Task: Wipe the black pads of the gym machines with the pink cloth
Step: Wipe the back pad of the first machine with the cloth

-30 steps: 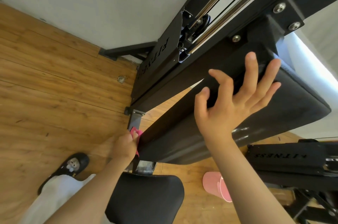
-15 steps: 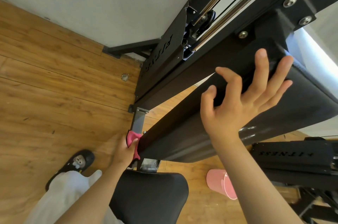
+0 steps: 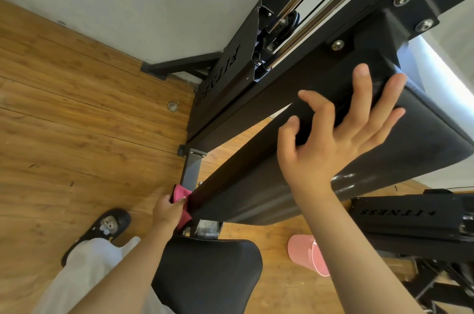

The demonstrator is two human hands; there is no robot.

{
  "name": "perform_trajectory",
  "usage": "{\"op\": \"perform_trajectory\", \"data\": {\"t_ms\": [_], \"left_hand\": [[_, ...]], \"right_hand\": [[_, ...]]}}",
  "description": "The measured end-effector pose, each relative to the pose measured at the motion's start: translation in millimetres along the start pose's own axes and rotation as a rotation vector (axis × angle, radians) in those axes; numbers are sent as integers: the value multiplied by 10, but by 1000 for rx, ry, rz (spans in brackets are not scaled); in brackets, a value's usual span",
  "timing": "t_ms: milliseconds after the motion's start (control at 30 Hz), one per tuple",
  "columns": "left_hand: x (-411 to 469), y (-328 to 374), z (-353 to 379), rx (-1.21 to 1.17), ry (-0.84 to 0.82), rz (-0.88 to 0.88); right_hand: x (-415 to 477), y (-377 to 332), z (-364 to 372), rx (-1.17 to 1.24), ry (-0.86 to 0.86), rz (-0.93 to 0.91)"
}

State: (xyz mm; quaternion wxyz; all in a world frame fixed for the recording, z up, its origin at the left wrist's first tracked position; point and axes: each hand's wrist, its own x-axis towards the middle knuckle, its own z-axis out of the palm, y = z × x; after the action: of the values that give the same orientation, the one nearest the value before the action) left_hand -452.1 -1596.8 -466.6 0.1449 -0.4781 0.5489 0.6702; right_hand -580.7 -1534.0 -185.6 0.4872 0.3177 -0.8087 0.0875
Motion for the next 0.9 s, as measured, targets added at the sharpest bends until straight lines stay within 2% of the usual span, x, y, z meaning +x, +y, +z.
{"op": "perform_trajectory", "data": {"t_ms": [467,900], "left_hand": [[-577,321,22,-141,118,0],[-1136,919,-14,-317,43,178]], "right_hand": [[-8,-6,16,7,17,-3],[8,-24,0,34,-12,12]]}}
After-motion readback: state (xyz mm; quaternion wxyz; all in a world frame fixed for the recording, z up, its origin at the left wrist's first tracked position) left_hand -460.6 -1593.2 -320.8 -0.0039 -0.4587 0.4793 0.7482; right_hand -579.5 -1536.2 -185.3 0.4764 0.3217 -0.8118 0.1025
